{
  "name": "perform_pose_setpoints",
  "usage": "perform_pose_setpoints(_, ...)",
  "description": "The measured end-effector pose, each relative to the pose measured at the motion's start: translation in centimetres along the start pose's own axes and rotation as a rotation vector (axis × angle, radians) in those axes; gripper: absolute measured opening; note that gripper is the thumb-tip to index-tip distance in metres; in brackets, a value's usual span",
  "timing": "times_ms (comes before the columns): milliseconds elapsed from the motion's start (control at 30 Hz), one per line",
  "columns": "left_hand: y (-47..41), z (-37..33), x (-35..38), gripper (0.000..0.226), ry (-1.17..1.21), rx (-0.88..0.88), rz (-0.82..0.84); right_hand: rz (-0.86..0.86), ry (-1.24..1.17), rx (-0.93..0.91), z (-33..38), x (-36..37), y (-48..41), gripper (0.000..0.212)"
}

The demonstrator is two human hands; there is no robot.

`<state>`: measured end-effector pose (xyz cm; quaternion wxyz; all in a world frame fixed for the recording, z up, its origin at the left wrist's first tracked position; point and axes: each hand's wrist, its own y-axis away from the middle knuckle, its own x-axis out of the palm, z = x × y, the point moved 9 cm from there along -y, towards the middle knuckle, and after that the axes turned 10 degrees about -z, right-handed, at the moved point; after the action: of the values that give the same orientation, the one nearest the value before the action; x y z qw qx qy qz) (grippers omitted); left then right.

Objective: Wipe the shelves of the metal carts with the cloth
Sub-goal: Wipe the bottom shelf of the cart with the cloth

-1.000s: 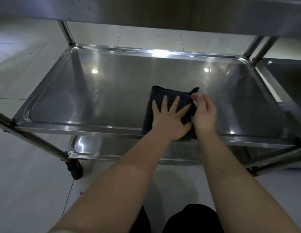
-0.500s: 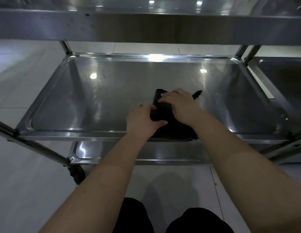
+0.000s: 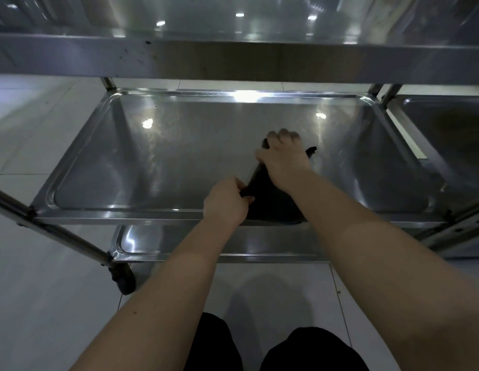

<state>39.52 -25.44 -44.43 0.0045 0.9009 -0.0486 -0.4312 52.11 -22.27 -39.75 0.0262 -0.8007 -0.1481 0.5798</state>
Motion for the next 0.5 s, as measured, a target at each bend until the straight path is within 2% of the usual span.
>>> perform_pose_setpoints(100, 0.1, -2.1, -1.9, 0.019, 0.201, 0.057, -0.052, -0.130, -0.146, 0.046, -3.3, -3.0, 2.0, 0.031)
perform_pose_setpoints(167, 0.0, -4.2, -3.8, 0.013, 0.287, 0.161, -0.132, -0.243, -0.261, 0.118, -5.9, -5.3, 4.0, 0.026)
perform_pose_setpoints(267, 1.0, -7.9, -6.0, 0.021, 0.412, 0.355, -0.189, -0.345, -0.476, 0.310, -9.3, -7.5, 8.0, 0.019)
perform_pose_setpoints(367, 3.6, -10.5, -7.1, 0.023, 0.505, 0.469, -0.181, -0.511, -0.646, 0.449, -10.6, -9.8, 13.1, 0.018)
perform_pose_setpoints(500, 6.7, -10.9, -4.5, 0.038, 0.559, 0.412, -0.034, -0.663, -0.752, 0.593, -10.5, -11.7, 19.7, 0.025)
